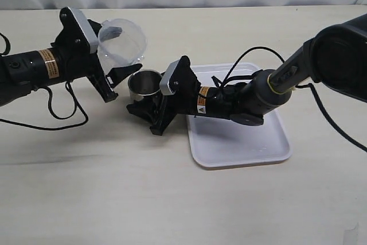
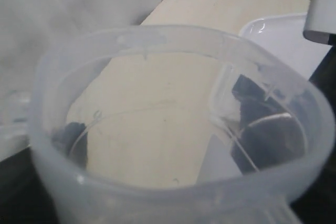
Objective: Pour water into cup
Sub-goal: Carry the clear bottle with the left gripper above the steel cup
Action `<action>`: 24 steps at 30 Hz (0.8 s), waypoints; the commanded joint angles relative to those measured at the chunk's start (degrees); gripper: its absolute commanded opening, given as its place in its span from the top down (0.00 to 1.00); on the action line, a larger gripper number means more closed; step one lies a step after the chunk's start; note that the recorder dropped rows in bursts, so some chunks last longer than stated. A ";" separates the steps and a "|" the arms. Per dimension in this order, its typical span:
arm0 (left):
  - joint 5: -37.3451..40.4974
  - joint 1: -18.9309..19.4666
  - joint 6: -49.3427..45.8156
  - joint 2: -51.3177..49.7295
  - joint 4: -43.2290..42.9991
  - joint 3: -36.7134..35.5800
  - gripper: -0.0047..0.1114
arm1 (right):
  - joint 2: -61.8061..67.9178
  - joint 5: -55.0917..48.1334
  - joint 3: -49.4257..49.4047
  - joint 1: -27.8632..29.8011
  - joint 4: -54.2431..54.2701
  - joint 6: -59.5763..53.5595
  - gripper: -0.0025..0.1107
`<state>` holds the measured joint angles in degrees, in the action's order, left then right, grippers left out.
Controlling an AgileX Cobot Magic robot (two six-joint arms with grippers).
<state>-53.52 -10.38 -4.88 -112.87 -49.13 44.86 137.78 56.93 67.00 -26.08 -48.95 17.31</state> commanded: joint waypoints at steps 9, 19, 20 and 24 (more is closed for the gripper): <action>-1.25 -0.92 -12.67 0.34 2.23 0.59 0.96 | 0.09 0.08 0.22 -0.07 0.12 -0.11 0.94; -1.25 -0.95 -22.29 0.34 3.81 0.59 0.96 | 0.09 0.08 0.22 -0.07 0.12 -0.11 0.94; -1.25 -0.95 -23.12 0.34 3.81 0.59 0.96 | 0.09 0.08 0.22 -0.07 0.12 -0.11 0.94; -1.25 -0.95 -26.23 0.34 3.93 0.59 0.96 | 0.09 0.08 0.22 -0.07 0.12 -0.11 0.94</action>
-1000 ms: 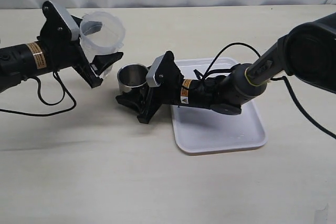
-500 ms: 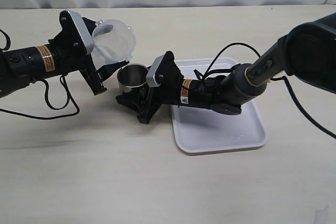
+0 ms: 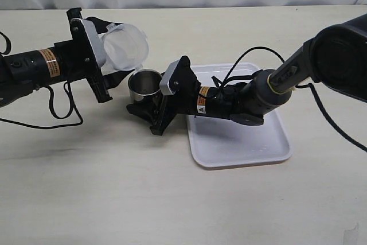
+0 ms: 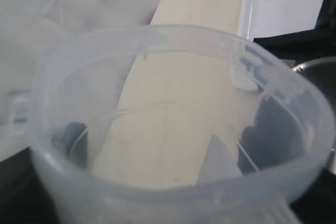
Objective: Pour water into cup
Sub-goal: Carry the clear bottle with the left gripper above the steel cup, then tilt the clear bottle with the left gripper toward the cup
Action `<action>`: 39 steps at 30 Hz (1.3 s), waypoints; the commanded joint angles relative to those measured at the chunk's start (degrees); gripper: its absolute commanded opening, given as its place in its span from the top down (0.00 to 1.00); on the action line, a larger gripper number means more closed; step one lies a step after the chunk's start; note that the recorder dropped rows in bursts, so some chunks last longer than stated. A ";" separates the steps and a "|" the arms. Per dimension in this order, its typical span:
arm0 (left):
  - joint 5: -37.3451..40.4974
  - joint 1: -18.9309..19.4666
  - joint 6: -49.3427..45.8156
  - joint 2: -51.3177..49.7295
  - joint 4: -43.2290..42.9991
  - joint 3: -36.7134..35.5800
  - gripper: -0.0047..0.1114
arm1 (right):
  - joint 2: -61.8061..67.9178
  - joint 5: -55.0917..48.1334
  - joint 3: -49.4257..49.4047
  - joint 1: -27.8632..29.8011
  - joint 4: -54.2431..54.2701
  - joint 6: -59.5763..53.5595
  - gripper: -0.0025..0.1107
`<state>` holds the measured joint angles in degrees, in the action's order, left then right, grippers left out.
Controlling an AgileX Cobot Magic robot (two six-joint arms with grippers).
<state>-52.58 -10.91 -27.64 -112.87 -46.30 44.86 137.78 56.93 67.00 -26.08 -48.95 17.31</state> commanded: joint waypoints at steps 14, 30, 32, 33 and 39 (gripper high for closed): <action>0.45 -0.42 -4.99 0.34 1.10 3.32 0.96 | 0.09 0.08 0.22 -0.07 0.12 -0.11 0.94; 0.45 -0.42 -15.01 0.34 0.75 3.32 0.96 | 0.09 0.08 0.22 -0.07 0.12 -0.11 0.94; 0.45 -0.42 -15.78 0.34 0.75 3.32 0.96 | 0.09 0.08 0.22 -0.07 0.12 -0.11 0.94; 0.45 -0.42 -15.78 0.34 0.75 3.32 0.96 | 0.09 0.08 0.22 -0.07 0.12 -0.11 0.94; 0.45 -0.42 -17.88 0.34 0.53 3.32 0.96 | 0.09 0.08 0.22 -0.07 0.12 -0.11 0.94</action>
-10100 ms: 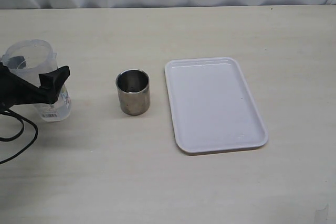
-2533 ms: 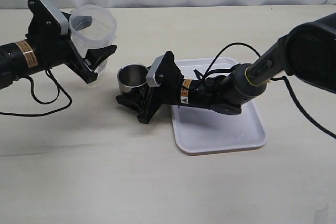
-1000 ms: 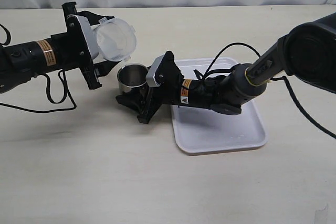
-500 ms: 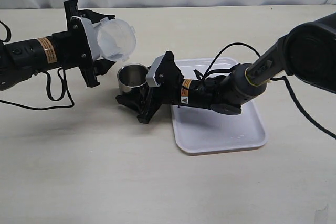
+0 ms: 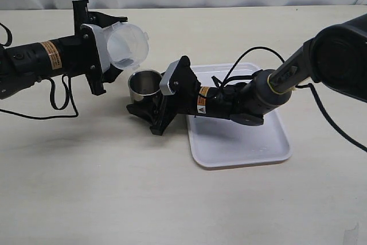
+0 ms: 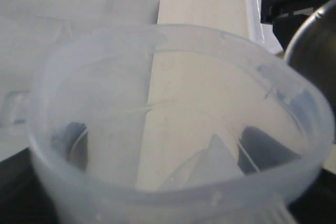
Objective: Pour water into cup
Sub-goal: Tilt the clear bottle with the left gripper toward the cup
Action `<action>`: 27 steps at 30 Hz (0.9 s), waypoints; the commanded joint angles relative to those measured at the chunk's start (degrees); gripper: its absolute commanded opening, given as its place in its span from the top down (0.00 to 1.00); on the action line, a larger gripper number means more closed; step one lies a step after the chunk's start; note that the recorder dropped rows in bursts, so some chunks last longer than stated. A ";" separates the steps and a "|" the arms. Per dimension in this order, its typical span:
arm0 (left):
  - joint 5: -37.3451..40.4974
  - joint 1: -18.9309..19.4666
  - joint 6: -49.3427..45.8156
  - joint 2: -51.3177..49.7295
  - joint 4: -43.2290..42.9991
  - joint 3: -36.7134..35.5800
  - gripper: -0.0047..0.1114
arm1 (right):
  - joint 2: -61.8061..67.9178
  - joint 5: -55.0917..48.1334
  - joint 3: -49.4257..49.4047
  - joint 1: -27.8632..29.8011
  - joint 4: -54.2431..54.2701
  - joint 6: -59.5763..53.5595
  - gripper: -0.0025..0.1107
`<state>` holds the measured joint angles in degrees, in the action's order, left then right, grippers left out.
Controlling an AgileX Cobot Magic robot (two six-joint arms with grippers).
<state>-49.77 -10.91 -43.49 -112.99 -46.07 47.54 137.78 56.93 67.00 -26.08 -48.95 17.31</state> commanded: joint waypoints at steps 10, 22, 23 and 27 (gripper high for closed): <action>-3.15 -0.42 -5.11 0.47 0.20 0.63 0.96 | 0.09 0.08 0.22 -0.07 0.12 -0.11 0.94; -4.14 -0.42 -7.69 0.47 0.07 0.63 0.96 | 0.09 0.08 0.22 -0.07 0.12 -0.11 0.94; -4.42 -0.42 -7.88 0.47 0.07 0.63 0.96 | 0.09 0.08 0.22 -0.07 0.12 -0.11 0.94; -4.82 -0.51 -11.06 0.47 0.07 0.63 0.96 | 0.09 0.08 0.22 -0.07 0.12 -0.11 0.94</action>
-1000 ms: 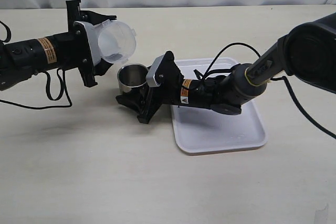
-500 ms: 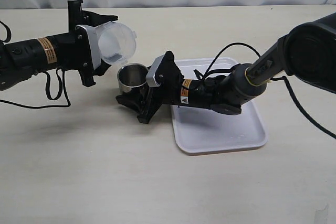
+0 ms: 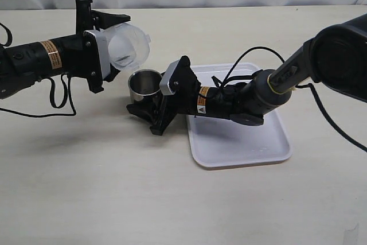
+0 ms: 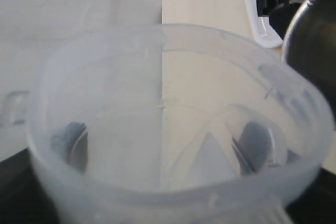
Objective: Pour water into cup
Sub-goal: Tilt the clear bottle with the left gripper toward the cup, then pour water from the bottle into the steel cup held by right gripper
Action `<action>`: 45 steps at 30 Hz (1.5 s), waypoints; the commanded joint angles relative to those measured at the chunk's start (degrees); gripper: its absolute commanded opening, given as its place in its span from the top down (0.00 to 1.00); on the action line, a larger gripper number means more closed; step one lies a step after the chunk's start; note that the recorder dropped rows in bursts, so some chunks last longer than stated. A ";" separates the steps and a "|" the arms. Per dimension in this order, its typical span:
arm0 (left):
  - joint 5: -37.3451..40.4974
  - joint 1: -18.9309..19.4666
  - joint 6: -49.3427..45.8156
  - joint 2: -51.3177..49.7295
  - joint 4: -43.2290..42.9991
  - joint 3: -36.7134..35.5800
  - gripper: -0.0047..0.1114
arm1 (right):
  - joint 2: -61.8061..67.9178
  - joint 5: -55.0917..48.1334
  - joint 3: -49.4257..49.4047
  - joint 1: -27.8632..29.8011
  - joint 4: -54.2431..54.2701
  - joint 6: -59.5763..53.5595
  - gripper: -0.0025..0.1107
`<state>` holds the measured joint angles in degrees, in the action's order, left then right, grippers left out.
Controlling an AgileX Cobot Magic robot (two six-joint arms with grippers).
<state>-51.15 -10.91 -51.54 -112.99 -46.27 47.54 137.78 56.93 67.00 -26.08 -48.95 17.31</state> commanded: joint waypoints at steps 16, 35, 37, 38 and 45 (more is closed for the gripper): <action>-3.56 -0.51 -3.15 0.47 0.38 0.86 0.96 | 0.09 0.08 0.22 -0.07 0.12 -0.11 0.94; 2.64 -2.50 -9.06 0.47 3.41 3.47 0.96 | 0.09 0.08 0.22 -0.07 0.12 -0.11 0.94; 2.64 -2.50 -9.87 0.47 3.50 3.48 0.96 | 0.09 0.08 0.22 -0.07 0.12 -0.11 0.94; 2.64 -2.50 -9.94 0.47 3.50 3.48 0.96 | 0.09 0.08 0.22 -0.07 0.12 -0.11 0.94; 2.64 -2.50 -13.44 0.47 3.50 3.57 0.96 | 0.09 0.08 0.22 -0.07 0.12 -0.11 0.94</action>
<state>-46.47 -13.24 -63.46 -112.99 -43.56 50.37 137.78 56.93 67.00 -26.08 -48.95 17.31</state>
